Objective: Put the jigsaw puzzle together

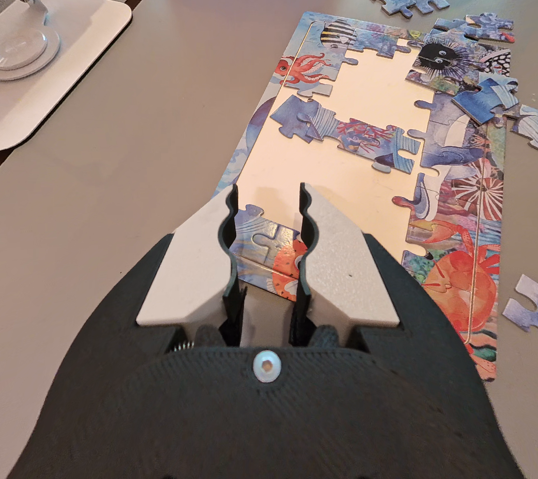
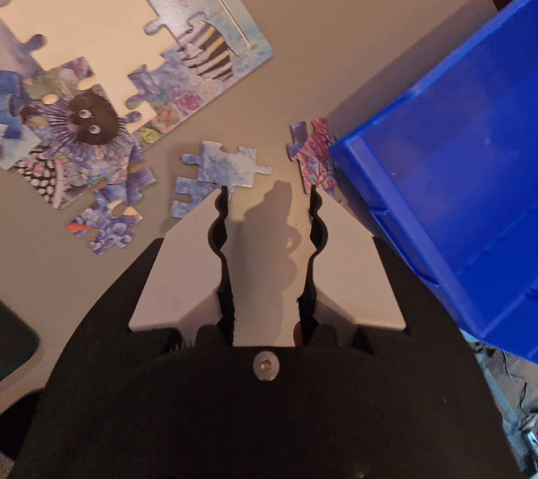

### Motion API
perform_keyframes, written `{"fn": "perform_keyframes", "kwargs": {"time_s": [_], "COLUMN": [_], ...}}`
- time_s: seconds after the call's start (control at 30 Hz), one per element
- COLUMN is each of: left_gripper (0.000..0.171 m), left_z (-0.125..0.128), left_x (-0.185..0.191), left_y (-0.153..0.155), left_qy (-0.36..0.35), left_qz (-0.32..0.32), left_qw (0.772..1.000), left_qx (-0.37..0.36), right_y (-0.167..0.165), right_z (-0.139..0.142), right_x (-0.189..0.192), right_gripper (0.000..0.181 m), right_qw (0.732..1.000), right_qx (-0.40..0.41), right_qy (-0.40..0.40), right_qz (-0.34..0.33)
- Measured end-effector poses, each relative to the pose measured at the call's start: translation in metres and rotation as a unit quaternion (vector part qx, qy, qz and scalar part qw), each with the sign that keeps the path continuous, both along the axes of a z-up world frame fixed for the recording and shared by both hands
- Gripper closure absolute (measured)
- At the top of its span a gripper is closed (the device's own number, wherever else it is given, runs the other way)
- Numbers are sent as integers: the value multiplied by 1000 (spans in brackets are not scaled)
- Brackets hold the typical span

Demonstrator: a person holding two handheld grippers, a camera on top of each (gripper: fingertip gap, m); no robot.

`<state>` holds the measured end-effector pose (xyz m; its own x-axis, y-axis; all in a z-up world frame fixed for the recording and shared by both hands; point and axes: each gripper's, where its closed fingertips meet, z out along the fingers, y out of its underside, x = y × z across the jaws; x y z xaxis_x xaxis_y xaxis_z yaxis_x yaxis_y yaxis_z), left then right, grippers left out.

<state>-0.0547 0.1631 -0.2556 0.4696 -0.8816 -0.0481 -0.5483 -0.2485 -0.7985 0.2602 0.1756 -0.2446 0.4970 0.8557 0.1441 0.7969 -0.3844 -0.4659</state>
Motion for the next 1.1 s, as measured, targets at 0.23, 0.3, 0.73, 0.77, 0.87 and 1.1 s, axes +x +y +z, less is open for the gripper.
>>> {"fn": "perform_keyframes", "kwargs": {"time_s": [0.23,0.3,0.73,0.77,0.87,1.1], "left_gripper": [132,132,132,132,132,132], "left_z": [-4,-6,-11,-12,-12,3], "left_x": [0,0,2,2,2,-12], "left_y": [0,1,0,0,0,7], "left_qy": [8,11,17,17,18,19], "left_qz": [-1,0,-2,-3,-4,11], "left_qw": [1000,1000,1000,1000,1000,1000], "left_qx": [-2,-4,-11,-11,-11,5], "right_y": [21,26,22,18,2,8], "right_z": [-29,-32,-44,-44,-44,-46], "right_x": [24,28,20,19,19,15], "right_gripper": [130,132,149,149,155,160], "right_qw": [998,996,992,992,992,994], "right_qx": [-3,-4,-50,-55,-86,-63], "right_qy": [21,48,94,93,76,65], "right_qz": [-53,-72,-66,-63,-46,-55]}}
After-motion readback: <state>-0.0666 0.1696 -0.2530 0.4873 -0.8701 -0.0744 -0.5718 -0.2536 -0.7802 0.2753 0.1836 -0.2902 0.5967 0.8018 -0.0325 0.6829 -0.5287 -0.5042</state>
